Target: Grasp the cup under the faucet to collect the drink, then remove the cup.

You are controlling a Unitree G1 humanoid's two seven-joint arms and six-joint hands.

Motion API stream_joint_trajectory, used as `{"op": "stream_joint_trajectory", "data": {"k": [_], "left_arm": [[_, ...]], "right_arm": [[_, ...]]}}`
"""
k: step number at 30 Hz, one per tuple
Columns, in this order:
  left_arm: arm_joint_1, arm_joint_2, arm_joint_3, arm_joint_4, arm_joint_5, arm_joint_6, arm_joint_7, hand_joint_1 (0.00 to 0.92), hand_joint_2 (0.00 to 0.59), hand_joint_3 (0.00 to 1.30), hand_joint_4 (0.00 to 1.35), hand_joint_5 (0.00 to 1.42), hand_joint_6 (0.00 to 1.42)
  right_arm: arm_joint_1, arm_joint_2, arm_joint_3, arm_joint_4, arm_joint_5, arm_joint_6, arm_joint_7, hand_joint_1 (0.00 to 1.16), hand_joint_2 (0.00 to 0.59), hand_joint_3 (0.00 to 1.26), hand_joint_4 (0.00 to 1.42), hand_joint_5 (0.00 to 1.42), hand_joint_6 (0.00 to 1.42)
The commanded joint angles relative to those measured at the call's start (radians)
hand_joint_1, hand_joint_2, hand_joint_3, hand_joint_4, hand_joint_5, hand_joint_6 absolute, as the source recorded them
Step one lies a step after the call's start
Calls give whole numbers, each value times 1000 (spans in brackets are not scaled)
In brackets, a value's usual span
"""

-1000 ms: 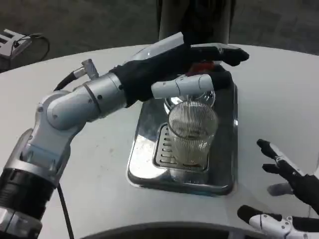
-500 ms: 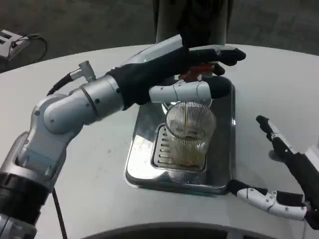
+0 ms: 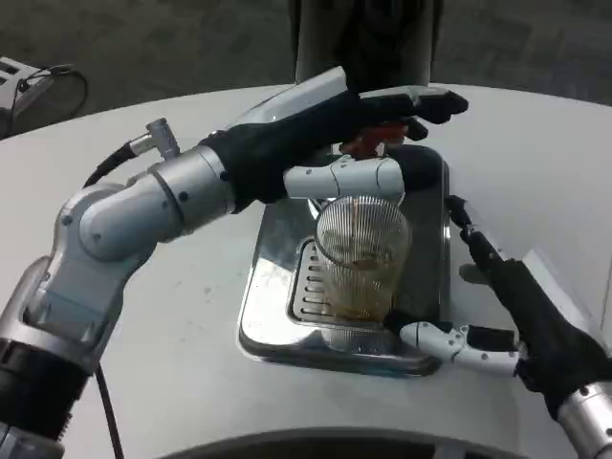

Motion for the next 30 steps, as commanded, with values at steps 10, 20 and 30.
{"op": "stream_joint_trajectory", "data": {"k": [10,20,30], "left_arm": [[54,25,-18,9,40,24,-39,0,0,169,137,190,133],[44,32,-13,3,32,27,-50,0,0,177,147,206,129],[35,36,-19,5,34,26,-61,0,0,186,150,211,128]], "right_arm": [[-80,65,23,95,12,-24,-80,764,191,0,20,34,75],[-91,73,80,126,9,-40,-73,724,186,0,1,4,0],[-127,129,107,167,-31,-25,-153,689,188,0,0,0,0]]}}
